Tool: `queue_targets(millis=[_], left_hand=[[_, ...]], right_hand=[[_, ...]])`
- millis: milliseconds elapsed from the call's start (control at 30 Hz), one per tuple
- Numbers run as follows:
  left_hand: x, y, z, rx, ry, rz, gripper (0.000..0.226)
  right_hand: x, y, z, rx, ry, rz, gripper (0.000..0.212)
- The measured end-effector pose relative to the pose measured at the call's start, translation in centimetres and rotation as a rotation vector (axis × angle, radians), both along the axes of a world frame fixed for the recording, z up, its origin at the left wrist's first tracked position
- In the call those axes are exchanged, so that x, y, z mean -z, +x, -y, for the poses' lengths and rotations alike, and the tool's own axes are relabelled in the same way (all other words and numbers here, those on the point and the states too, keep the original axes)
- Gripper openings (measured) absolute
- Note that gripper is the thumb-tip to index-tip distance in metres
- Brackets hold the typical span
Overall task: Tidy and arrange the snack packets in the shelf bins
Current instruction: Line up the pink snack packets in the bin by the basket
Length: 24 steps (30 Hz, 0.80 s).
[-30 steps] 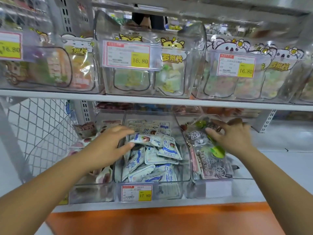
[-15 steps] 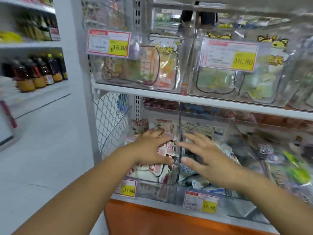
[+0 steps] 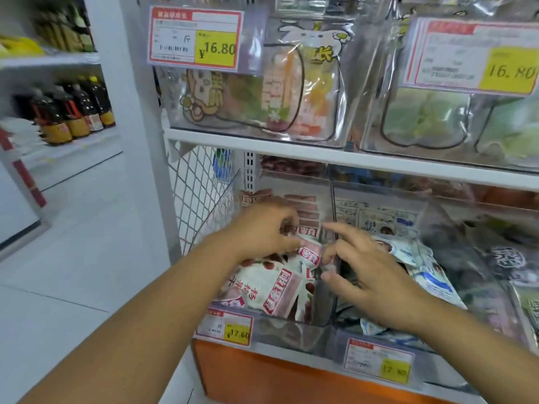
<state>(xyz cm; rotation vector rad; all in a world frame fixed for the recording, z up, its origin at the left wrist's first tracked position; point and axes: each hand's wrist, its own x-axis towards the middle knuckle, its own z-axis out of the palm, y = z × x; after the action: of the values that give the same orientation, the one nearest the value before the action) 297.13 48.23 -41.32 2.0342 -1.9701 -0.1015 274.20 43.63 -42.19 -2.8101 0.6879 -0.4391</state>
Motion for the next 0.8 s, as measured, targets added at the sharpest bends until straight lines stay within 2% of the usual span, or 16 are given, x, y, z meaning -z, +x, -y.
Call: queue_targets(millis=[33,100,267,467,533,633,667,800], left_hand=[[1.0,-0.4,0.7,0.051,0.069,0.07,0.049],[2.3,0.6,1.4,0.012,0.231,0.248,0.064],[2.2,5.0,0.8,-0.083,0.255,0.25,0.079],[1.6,4.6,-0.2,-0.078,0.036,0.027,0.069],[1.6,4.1,-0.7,-0.062,0.033,-0.016,0.062],[1.0,2.5,-1.8,-0.046,0.086,-0.149,0.035],[0.9,2.2,-2.1,-0.048,0.103,-0.162,0.034],[1.0,2.4,-2.5,-0.126,0.246,0.046,0.048]], right_hand=[[0.0,0.0,0.0,-0.001,-0.002,-0.001,0.03],[0.0,-0.1,0.0,0.003,0.004,-0.002,0.034],[0.1,-0.2,0.0,0.007,0.009,-0.006,0.036],[-0.3,-0.2,-0.2,-0.005,0.028,-0.024,0.033],[-0.5,-0.2,-0.5,0.002,0.034,-0.031,0.03],[-0.6,-0.2,-0.6,0.005,0.042,-0.038,0.023],[-0.6,-0.2,-0.6,-0.003,0.037,-0.037,0.023],[-0.9,-0.1,-1.1,0.016,0.025,-0.042,0.022]])
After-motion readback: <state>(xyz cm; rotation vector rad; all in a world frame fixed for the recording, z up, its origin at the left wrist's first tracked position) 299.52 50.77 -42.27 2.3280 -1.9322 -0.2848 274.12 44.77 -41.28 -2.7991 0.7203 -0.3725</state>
